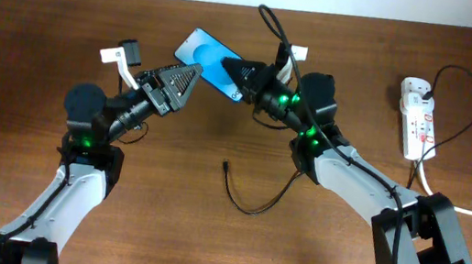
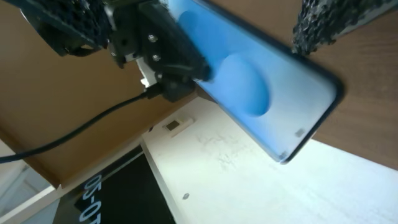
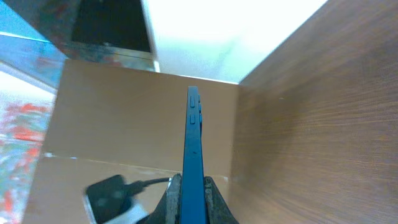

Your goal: Plug charger to phone and switch on socket

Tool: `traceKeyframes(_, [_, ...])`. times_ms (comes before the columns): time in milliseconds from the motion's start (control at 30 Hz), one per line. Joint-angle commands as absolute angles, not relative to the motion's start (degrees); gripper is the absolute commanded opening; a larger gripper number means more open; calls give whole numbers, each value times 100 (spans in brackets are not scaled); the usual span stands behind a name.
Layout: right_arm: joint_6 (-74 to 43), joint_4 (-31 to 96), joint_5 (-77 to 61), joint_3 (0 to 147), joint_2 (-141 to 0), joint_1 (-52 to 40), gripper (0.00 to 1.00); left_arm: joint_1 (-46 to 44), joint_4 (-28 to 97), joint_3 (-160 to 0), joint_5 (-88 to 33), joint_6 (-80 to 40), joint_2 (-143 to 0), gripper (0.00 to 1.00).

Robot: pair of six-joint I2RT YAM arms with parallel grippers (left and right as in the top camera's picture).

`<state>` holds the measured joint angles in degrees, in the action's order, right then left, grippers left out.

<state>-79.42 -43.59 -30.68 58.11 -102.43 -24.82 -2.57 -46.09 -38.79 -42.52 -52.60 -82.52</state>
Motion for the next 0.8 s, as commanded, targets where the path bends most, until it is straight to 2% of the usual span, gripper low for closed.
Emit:
traceKeyframes(0, [-8412,-4591,-3011,5920,-10173,-2552,4,-263,-5146,-3924,-3927,-5636,-8440,100])
traceKeyframes(133, [-8407,-4685,-2934,5920,-10175,-2569,4,-325,-5140,-3924,-3885,-5690,-8853,100])
traceKeyframes(300, [-7651,-3907,-2930,5920,-10175,-2786,4,-650,-5358,-3924,-3190,-6386,-9183,100])
traceKeyframes(500, [-7389,-3795,-2773,5920,-10175,-2926,4,-679,-5638,-3927,-3013,-6925,-9183,90])
traceKeyframes(600, [-7389,-3795,-2674,5920,-10175,-2967,4,-751,-5634,-3927,-2965,-7146,-9183,75])
traceKeyframes(733, [-7391,-3835,-2735,5920,-10175,-3098,4,-751,-5653,-3927,-2882,-7290,-9183,61])
traceKeyframes(767, [-7391,-3835,-2738,5920,-10175,-3114,4,-751,-5655,-3927,-2836,-7347,-9183,52])
